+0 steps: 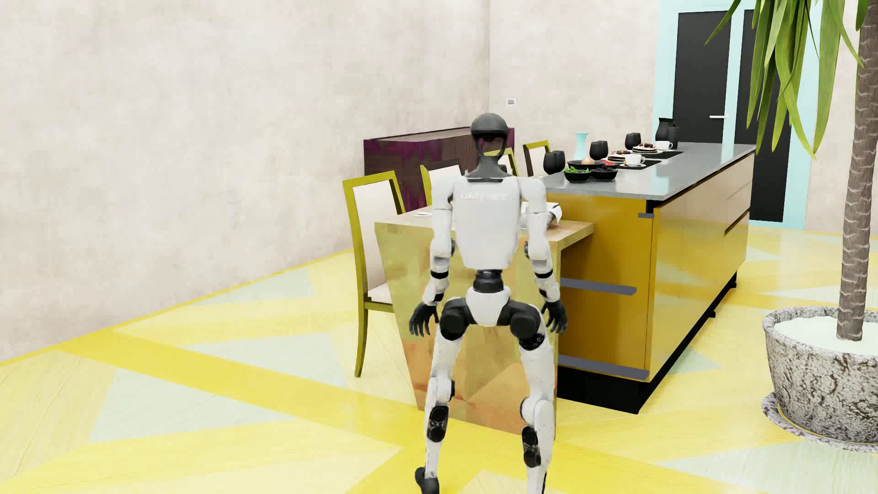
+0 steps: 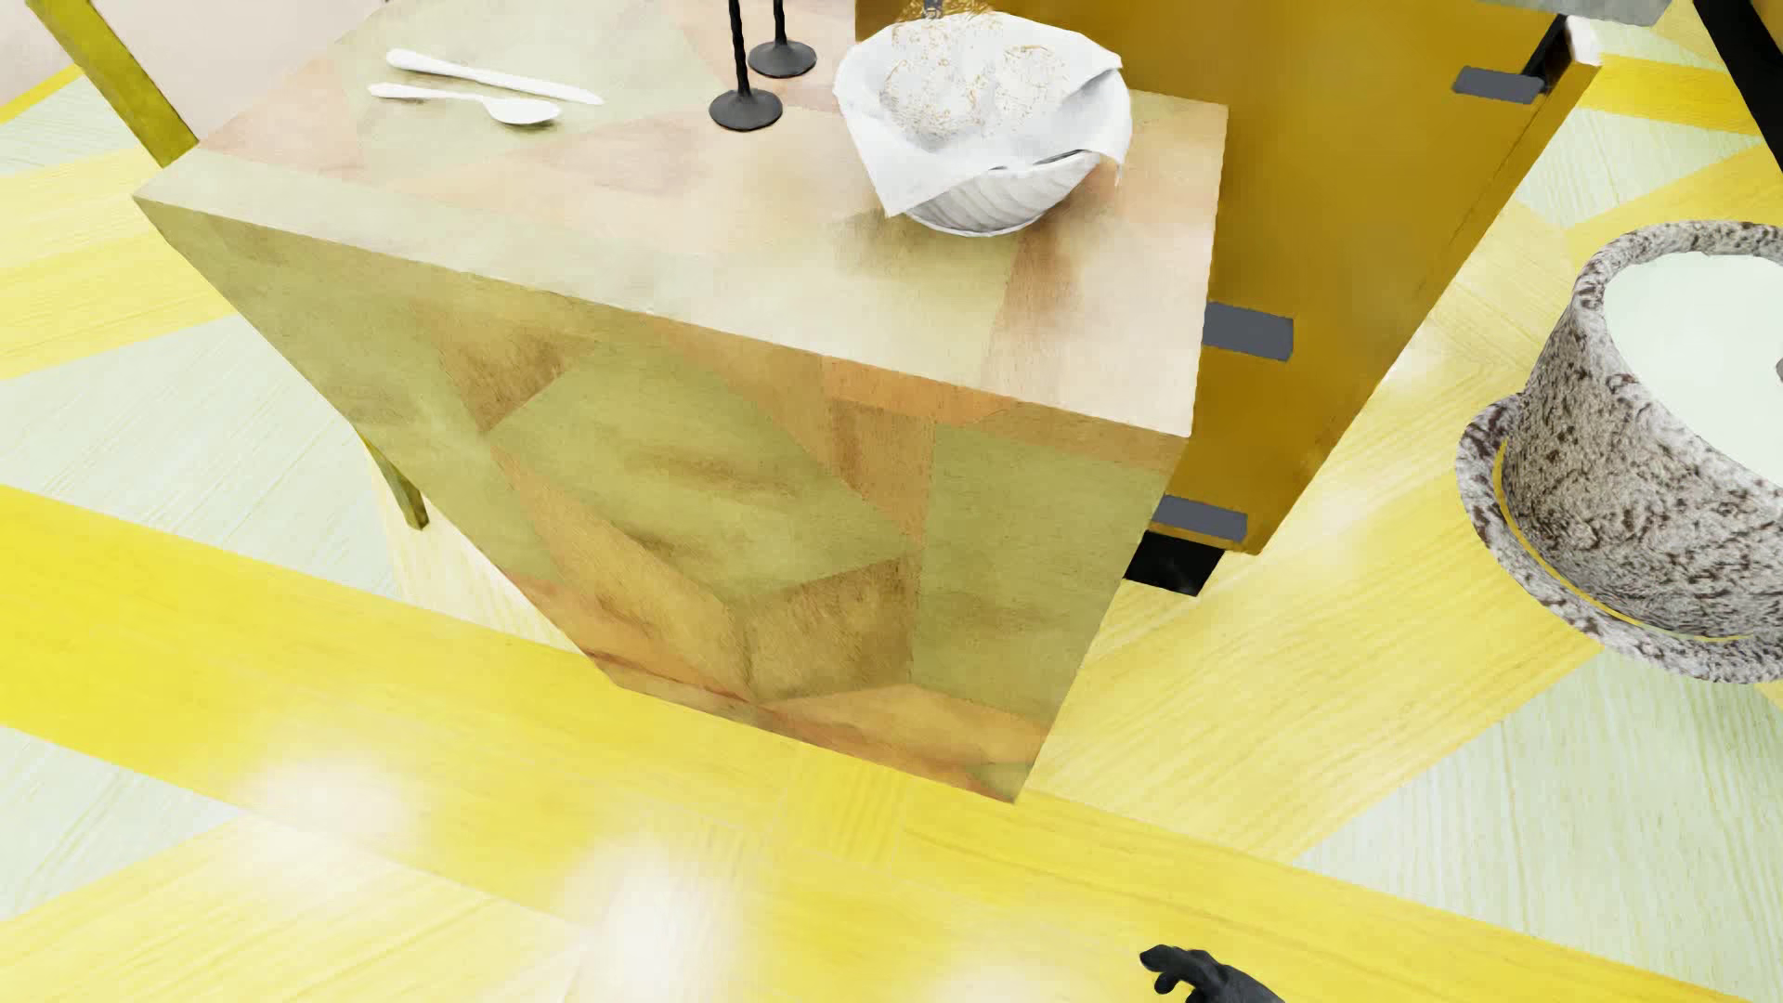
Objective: Move towards the chair
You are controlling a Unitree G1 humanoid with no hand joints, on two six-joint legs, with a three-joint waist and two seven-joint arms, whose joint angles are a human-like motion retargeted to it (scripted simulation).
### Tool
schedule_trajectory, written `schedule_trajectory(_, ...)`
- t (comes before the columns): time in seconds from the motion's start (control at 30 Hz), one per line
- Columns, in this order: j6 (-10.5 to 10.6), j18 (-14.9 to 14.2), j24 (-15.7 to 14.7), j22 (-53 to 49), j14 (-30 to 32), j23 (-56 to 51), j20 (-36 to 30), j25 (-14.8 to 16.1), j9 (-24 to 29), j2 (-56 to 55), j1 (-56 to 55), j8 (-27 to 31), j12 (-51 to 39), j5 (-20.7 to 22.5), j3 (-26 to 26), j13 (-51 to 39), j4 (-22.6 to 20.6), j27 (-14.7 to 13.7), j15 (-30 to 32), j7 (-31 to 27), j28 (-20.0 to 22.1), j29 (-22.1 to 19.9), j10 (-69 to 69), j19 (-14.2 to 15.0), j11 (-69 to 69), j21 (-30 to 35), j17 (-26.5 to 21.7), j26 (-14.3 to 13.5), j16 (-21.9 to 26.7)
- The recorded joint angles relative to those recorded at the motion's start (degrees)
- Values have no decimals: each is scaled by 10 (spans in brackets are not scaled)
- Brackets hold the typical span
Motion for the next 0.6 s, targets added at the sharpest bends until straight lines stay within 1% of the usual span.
schedule_trajectory(0.03, 0, 7, 3, 2, 10, -7, 6, 5, -2, 7, 17, -8, 0, -9, 0, 3, 22, 3, 1, 63, 5, -2, -14, 11, 2, 1, -1, 4, -1)
schedule_trajectory(0.07, 1, -5, 5, 6, 30, -16, 11, 13, -4, 13, 31, -15, -4, -21, 1, 10, 29, 3, 2, 101, 10, -4, -21, 25, 6, -1, -5, 7, -4)
schedule_trajectory(0.1, 1, -37, 3, 10, 28, -26, 16, 19, -5, 19, 35, -19, -9, -37, 3, 19, 20, 2, 4, 101, 17, -10, -17, 41, 12, -2, -11, 10, -8)
schedule_trajectory(0.13, -1, -37, 4, 18, 14, -34, 14, 25, -5, 24, 36, -17, -18, -57, 6, 30, 2, 1, 12, 97, 18, -15, -10, 53, 18, -3, -20, 9, -11)
schedule_trajectory(0.17, -5, -26, 6, 30, -2, -41, 9, 28, -4, 22, 39, -12, -28, -83, 7, 45, -20, 3, 29, 100, 13, -19, 0, 59, 32, -6, -27, 4, -11)
schedule_trajectory(0.2, -10, -13, 9, 42, -13, -44, 2, 32, -2, 12, 45, -4, -44, -119, 7, 57, -49, 4, 56, 103, 6, -17, -1, 56, 68, -5, -36, 0, -13)
schedule_trajectory(0.23, -17, 0, 22, 52, -21, -45, -12, 33, -1, -12, 53, 6, -60, -157, 6, 69, -83, 6, 89, 102, 0, -13, -10, 14, 120, -3, -44, -4, -10)
schedule_trajectory(0.27, -26, 13, 35, 62, -25, -45, -23, 33, 1, -37, 63, -3, -75, -200, 4, 86, -117, 12, 113, 99, 4, -10, -25, -98, 177, 0, -46, -11, -7)
schedule_trajectory(0.3, -35, 25, 40, 66, -27, -45, -28, 32, 3, -62, 76, -7, -92, -226, 0, 102, -149, 16, 103, 91, 5, -6, -43, -151, 234, 3, -44, -20, -3)
schedule_trajectory(0.33, -43, 36, 39, 64, -29, -47, -33, 28, 6, -99, 87, 22, -113, -221, -9, 120, -176, 19, 76, 74, -3, -2, -59, -166, 299, 5, -38, -26, 2)
schedule_trajectory(0.37, -50, 46, 37, 60, -30, -49, -43, 29, 9, -143, 97, 63, -132, -195, -20, 136, -199, 21, 64, 51, -19, 1, -72, -164, 365, 1, -27, -36, 10)
schedule_trajectory(0.4, -54, 55, 40, 56, -31, -50, -60, 32, 10, -185, 106, 97, -152, -160, -30, 154, -219, 22, 55, 25, -35, -1, -82, -156, 422, -4, -13, -46, 21)
schedule_trajectory(0.43, -57, 63, 48, 51, -33, -46, -82, 33, 11, -222, 114, 111, -171, -128, -38, 167, -238, 23, 55, -2, -53, -3, -91, -150, 463, -10, 1, -57, 33)
schedule_trajectory(0.47, -59, 71, 60, 44, -34, -42, -110, 34, 11, -253, 122, 107, -191, -104, -46, 180, -257, 23, 56, -29, -70, 0, -102, -142, 484, -11, 14, -68, 44)
schedule_trajectory(0.5, -61, 80, 68, 37, -34, -39, -136, 29, 11, -280, 133, 101, -210, -78, -52, 190, -276, 20, 58, -58, -82, 4, -113, -146, 491, -6, 22, -77, 51)
schedule_trajectory(0.53, -62, 88, 77, 28, -35, -32, -163, 21, 11, -307, 145, 104, -226, -41, -58, 198, -293, 17, 62, -87, -92, 12, -124, -143, 482, 6, 25, -84, 56)
schedule_trajectory(0.57, -62, 96, 79, 16, -35, -27, -186, 14, 11, -332, 160, 117, -237, 8, -62, 203, -309, 12, 69, -113, -98, 23, -138, -137, 457, 18, 26, -92, 57)
schedule_trajectory(0.6, -62, 105, 74, 3, -36, -26, -204, 5, 10, -349, 175, 127, -245, 54, -63, 207, -325, 6, 72, -139, -102, 36, -148, -126, 415, 30, 24, -100, 55)
